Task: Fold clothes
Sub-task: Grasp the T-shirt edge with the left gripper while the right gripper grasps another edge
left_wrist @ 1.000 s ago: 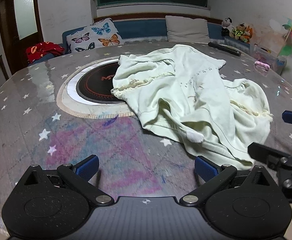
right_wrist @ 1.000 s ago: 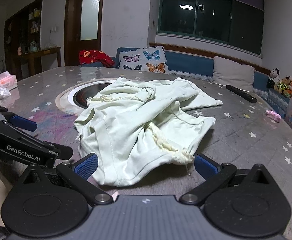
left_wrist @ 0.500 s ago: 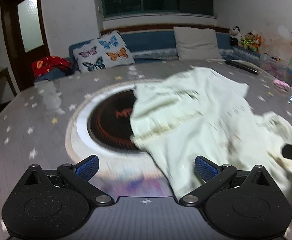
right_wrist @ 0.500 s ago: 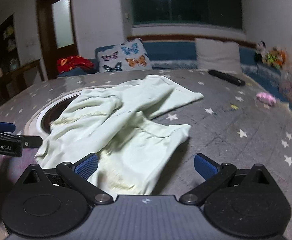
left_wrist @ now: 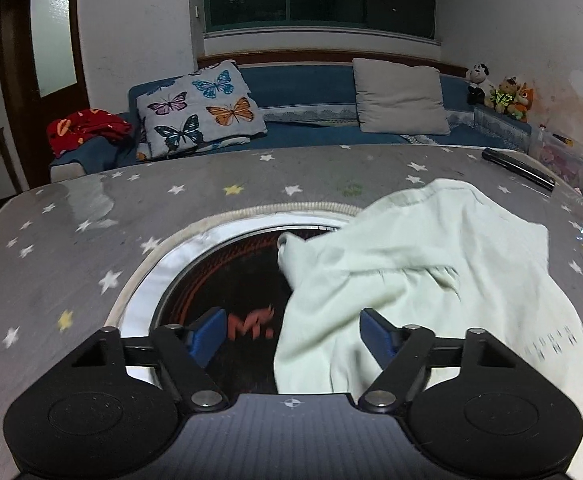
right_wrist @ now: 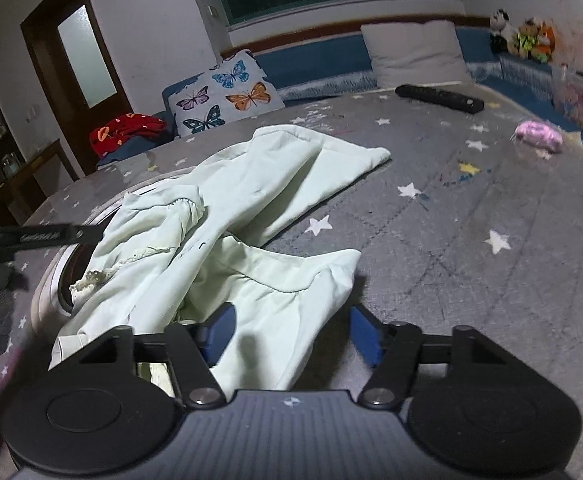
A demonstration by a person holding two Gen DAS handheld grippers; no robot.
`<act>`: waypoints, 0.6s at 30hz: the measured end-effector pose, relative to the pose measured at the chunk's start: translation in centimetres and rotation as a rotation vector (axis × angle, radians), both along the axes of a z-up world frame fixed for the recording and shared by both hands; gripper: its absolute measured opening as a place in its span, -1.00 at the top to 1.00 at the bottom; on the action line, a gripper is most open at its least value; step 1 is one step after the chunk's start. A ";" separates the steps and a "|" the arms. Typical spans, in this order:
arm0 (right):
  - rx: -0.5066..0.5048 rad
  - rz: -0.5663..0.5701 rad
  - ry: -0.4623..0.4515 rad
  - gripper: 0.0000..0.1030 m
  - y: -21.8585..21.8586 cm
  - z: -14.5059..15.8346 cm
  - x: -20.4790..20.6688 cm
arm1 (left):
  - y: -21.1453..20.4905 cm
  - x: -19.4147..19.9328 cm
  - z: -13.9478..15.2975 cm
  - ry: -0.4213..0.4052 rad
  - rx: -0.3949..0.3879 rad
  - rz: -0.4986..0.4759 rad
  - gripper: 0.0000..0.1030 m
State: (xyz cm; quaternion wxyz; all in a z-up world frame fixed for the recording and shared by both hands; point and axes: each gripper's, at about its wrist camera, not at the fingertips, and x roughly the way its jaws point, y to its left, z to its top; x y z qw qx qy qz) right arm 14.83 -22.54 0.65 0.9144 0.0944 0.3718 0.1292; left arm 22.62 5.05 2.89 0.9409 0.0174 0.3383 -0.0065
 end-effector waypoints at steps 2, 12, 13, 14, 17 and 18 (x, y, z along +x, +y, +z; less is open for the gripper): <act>0.003 -0.002 0.004 -0.03 0.0 -0.1 0.2 | 0.1 1.0 -0.4 0.016 -0.005 -0.014 -0.33; 0.056 -0.001 0.021 0.64 -0.1 -0.1 1.1 | 1.0 3.4 -1.8 0.075 -0.083 -0.084 0.75; 0.057 0.001 0.020 0.67 0.0 -0.1 1.1 | 1.0 3.2 -1.7 0.067 -0.080 -0.091 0.80; 0.058 0.000 0.018 0.79 0.0 -0.2 1.1 | 0.9 3.0 -1.6 0.056 -0.074 -0.096 0.88; 0.066 -0.018 0.008 0.92 -0.2 0.0 1.0 | 0.9 2.2 -1.0 0.022 -0.063 -0.099 0.96; 0.070 -0.024 0.003 0.94 -0.4 0.1 0.8 | 1.0 2.0 -0.7 0.010 -0.062 -0.094 0.97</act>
